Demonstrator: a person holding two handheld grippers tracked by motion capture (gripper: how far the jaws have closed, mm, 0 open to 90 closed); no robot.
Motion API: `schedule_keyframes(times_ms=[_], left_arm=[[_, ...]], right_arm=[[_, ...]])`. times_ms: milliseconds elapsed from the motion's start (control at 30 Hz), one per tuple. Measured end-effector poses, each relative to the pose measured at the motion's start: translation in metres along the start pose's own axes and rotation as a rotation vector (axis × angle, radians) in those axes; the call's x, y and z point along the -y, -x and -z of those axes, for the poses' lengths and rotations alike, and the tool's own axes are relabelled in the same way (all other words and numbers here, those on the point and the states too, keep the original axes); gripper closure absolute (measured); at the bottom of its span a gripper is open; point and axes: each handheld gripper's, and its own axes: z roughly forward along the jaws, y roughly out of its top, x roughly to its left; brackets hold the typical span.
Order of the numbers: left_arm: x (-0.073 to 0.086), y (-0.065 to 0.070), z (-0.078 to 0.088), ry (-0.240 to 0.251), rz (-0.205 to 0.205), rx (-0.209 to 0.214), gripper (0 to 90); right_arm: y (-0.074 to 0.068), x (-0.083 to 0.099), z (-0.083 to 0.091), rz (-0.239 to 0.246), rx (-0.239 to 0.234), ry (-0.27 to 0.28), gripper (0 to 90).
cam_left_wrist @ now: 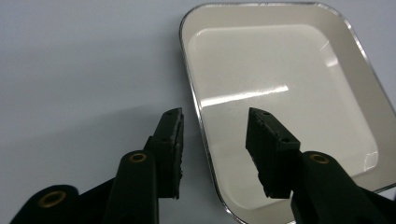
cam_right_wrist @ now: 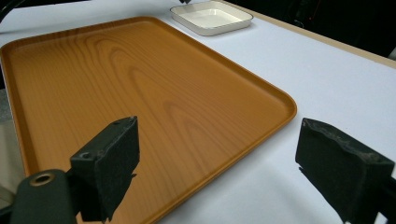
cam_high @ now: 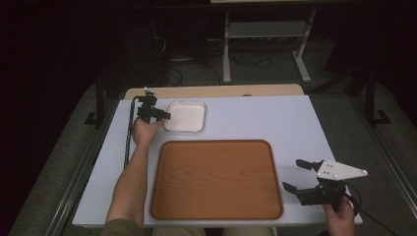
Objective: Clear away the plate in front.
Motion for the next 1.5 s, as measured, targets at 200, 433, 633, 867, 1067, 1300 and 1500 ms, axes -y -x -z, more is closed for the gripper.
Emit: schedule_keyframes(times_ms=[200, 433, 633, 867, 1067, 1300, 1500], left_arm=[[0.002, 0.003, -0.009, -0.025, -0.009, -0.021, 64.9], [0.003, 0.003, -0.016, -0.029, 0.018, -0.021, 75.1], [0.003, -0.004, -0.014, -0.017, 0.072, -0.004, 84.4], [0.005, -0.010, -0.013, 0.050, 0.180, 0.070, 89.0], [0.005, -0.010, -0.009, 0.057, 0.191, 0.068, 89.2], [0.003, -0.012, 0.004, 0.117, 0.233, 0.122, 89.2], [0.002, -0.011, 0.015, 0.149, 0.223, 0.174, 89.2]], right_arm=[[0.000, 0.000, 0.000, 0.001, -0.001, 0.000, 12.7], [0.000, 0.000, 0.000, 0.001, -0.002, -0.001, 12.7], [0.000, 0.000, -0.001, -0.002, -0.003, -0.003, 12.7], [0.001, 0.001, -0.001, -0.003, -0.003, -0.005, 12.7], [0.001, 0.001, 0.000, -0.010, -0.004, -0.001, 12.7], [0.001, 0.001, 0.000, -0.011, -0.003, 0.000, 12.7], [0.001, 0.001, 0.000, -0.014, -0.002, -0.001, 12.7]])
